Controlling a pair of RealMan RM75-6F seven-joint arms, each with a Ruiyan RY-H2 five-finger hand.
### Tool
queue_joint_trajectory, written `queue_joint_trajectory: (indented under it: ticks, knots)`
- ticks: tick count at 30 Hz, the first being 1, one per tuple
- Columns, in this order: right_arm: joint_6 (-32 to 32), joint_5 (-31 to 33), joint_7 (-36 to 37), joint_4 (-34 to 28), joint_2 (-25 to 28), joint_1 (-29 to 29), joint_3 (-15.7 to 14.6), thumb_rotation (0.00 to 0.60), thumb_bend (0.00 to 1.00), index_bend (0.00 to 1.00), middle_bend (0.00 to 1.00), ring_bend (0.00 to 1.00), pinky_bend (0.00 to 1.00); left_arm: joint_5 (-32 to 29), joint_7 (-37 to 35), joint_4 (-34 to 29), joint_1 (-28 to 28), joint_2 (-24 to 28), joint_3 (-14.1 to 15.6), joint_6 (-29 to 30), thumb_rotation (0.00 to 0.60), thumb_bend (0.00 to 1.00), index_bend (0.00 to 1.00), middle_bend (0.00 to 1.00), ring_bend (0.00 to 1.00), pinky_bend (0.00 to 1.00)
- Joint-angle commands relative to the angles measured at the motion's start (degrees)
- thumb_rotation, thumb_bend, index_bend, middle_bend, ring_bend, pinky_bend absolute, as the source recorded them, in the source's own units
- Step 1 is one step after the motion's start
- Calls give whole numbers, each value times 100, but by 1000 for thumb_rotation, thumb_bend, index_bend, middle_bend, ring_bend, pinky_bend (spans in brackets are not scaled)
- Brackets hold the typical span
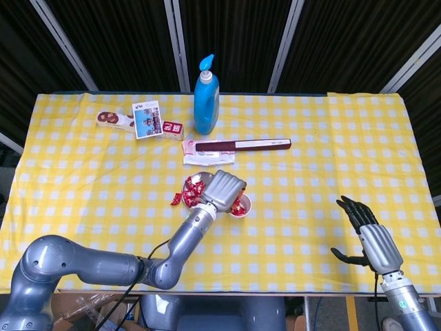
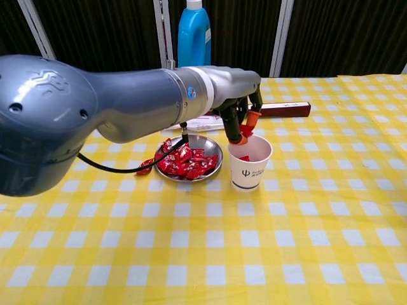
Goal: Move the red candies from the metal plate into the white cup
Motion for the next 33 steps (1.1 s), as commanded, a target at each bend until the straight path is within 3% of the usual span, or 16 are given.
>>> queue_joint_trajectory:
  ticks: [1,7,18,25,33]
  knots:
    - [-1,-3,8,-1,3,1,-1,600,277,0,0,0,0,-55,26,62,-56,-89,29,-25,600,309,496,583,869,920]
    - [1,-5,16,-5,13,-1,-3,600,278,0,0,0,0,-71,-3,159,-103,-211,38,4,600,255,432,458,868,920]
    - [20,-19,5,1,5,-7,-4,600,277,0,0,0,0,-17,-198,-130,154,221,-6,285,600,226,338,375,868,920]
    - [4,-17,-31,-1,-7,-2,-8,600,278,0,0,0,0,-617,150,-228,294,530,262,349,600,147,319,346,868,920]
    - [-9,0,-39,-10,-5,1,-4,600,277,0,0,0,0,-1155,492,158,207,326,420,264,600,145,305,317,868,920]
